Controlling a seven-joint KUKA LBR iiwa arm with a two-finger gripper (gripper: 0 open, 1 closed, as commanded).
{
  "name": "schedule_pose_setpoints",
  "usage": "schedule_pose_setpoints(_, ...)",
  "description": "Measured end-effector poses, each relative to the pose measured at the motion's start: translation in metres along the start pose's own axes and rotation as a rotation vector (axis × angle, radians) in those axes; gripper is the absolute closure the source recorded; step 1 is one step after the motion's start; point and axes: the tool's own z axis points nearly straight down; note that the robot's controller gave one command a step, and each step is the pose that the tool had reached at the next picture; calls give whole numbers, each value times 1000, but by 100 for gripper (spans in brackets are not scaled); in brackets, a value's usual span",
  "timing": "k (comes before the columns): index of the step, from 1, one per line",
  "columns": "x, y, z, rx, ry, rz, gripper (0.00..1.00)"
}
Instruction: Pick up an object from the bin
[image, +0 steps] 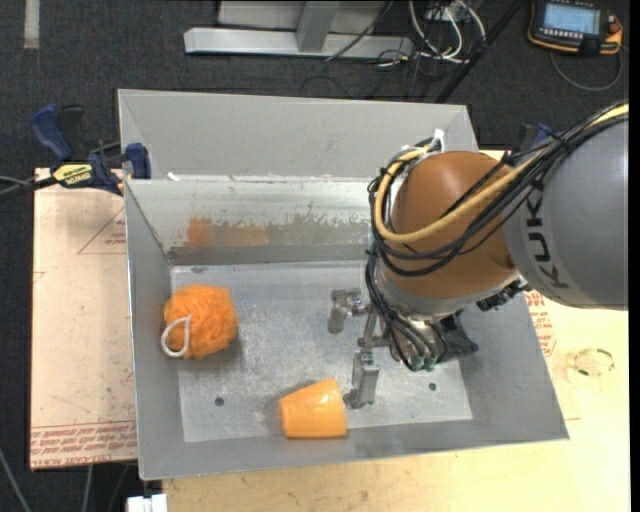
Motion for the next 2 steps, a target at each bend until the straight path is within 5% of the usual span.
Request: schedule_pose_setpoints(2, -1, 3, 12, -1, -15, -71, 0)
